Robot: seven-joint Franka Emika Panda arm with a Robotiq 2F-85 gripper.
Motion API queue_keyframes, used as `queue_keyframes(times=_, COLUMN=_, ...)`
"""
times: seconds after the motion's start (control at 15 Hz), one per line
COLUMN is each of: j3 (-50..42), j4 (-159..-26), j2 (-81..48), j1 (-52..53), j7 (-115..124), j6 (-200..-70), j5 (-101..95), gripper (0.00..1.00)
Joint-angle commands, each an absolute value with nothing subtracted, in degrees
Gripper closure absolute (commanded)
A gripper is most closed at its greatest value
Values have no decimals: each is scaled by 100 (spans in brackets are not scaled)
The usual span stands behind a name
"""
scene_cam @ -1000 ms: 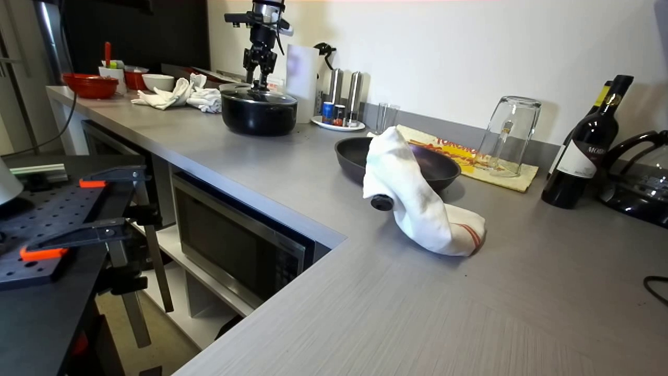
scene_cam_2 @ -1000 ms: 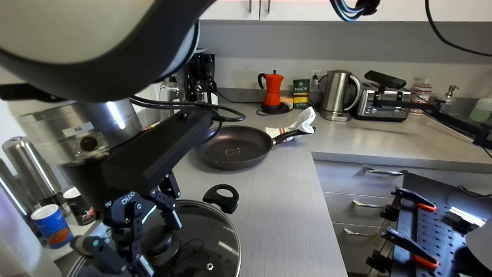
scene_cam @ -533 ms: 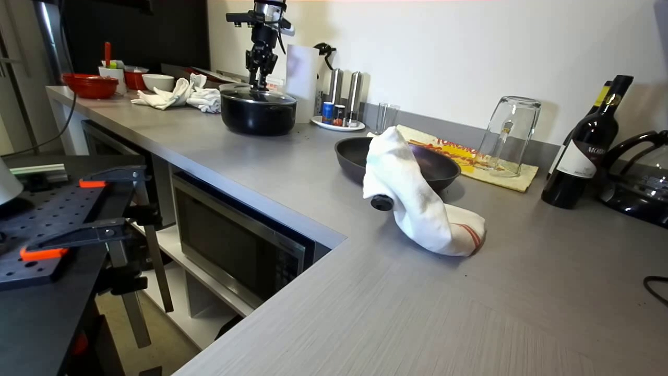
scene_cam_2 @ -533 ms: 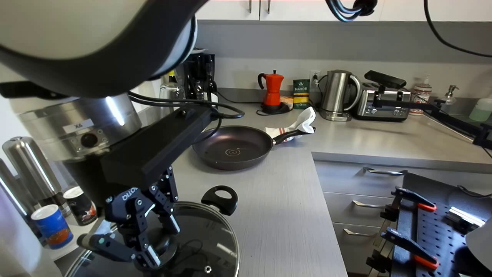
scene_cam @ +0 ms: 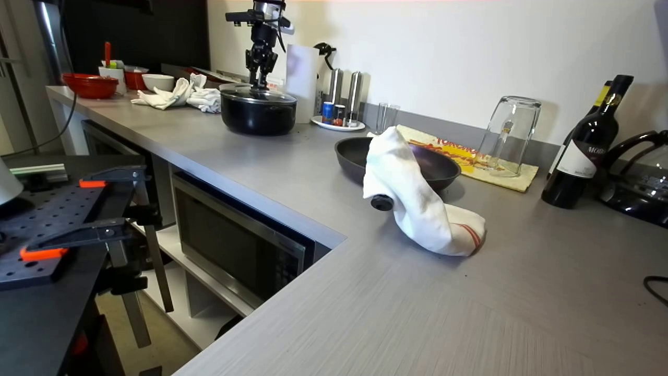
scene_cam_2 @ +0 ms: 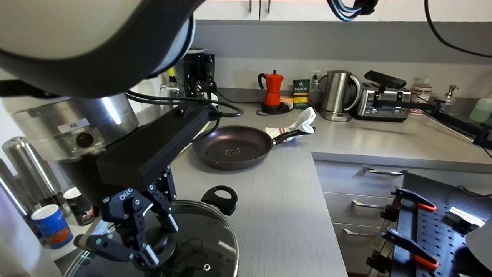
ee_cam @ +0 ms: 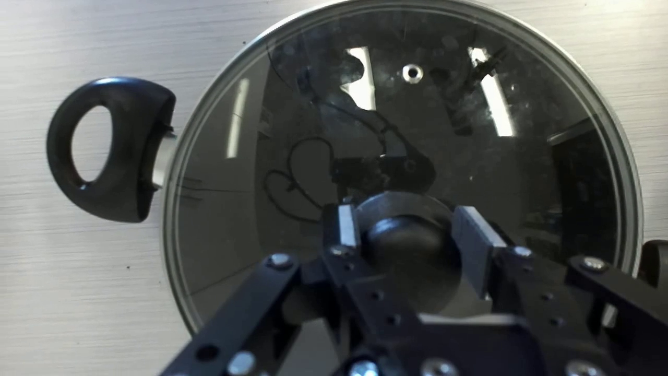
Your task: Move the lid closer to the pan
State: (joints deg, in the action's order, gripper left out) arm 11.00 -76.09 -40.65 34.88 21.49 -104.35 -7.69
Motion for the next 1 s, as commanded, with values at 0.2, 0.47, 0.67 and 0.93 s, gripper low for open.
queue_keyframes(times=0.2, j3=869, j4=-7366, j2=-3893, j1=3754, j7=2382, j6=-10146, j5=-1080, gripper=77)
queue_keyframes(times=0.47, j3=833, j4=-7457, j2=-3809, j1=3669, j7=2379, j6=-10196, j5=-1067, gripper=77)
queue_keyframes(times=0.67, j3=755, j4=-7551, j2=-3720, j1=3609, j7=2365, j6=-10262, j5=-1038, gripper=77)
queue_keyframes(times=0.93, j3=667, j4=-7695, j2=-3596, j1=3509, j7=2342, j6=-10331, j5=-996, gripper=77)
